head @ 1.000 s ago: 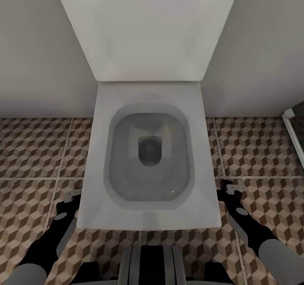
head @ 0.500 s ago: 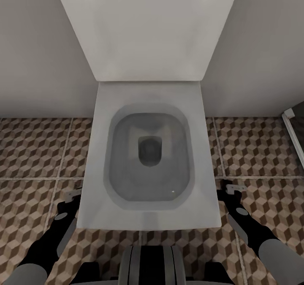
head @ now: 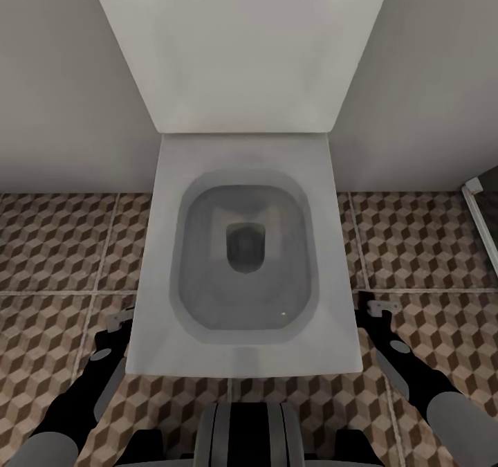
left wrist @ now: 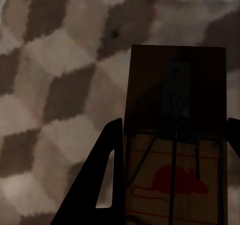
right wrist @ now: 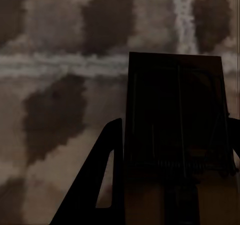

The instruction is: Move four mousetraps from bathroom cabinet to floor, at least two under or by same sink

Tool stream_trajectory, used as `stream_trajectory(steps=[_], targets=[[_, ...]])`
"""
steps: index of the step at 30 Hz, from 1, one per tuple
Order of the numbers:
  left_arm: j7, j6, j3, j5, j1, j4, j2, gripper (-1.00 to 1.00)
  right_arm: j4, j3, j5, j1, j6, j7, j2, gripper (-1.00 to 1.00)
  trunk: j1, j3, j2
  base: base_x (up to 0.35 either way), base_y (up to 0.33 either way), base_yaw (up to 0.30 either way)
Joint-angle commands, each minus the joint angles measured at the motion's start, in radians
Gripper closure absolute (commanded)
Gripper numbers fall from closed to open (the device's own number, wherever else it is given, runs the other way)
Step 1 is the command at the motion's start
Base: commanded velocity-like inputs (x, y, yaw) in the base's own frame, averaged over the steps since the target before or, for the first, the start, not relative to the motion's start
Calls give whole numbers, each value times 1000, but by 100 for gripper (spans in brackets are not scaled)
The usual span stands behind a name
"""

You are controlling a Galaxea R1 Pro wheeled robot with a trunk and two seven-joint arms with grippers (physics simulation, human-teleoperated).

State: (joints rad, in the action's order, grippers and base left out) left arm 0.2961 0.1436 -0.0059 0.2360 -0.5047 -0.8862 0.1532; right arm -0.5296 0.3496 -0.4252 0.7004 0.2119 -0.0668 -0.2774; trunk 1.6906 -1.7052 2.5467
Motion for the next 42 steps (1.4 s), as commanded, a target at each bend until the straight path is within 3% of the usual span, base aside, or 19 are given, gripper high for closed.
stream_trajectory(steps=[1, 9, 15, 23, 27, 42], targets=[[8, 5, -2, 5, 0, -2, 0, 100, 0, 8, -9, 1, 4, -10, -1, 100, 0, -1, 0, 0, 0, 0], [8, 4, -2, 5, 0, -2, 2, 100, 0, 8, -10, 1, 4, -32, -2, 100, 0, -1, 0, 0, 0, 0], [9, 2, -2, 5, 0, -2, 0, 100, 0, 12, -7, 1, 4, -105, -1, 100, 0, -1, 0, 0, 0, 0], [9, 2, -2, 5, 0, -2, -1, 100, -1, 14, -4, 1, 4, -110, 0, 100, 0, -1, 0, 0, 0, 0], [9, 2, -2, 4, 0, -2, -2, 100, -1, 14, -4, 1, 4, -110, 0, 100, 2, -16, 1, 0, 0, 0], [9, 0, -3, 3, 0, -2, -3, 100, 0, 14, -4, 1, 4, -110, 0, 100, 2, -16, 1, 0, 0, 0]])
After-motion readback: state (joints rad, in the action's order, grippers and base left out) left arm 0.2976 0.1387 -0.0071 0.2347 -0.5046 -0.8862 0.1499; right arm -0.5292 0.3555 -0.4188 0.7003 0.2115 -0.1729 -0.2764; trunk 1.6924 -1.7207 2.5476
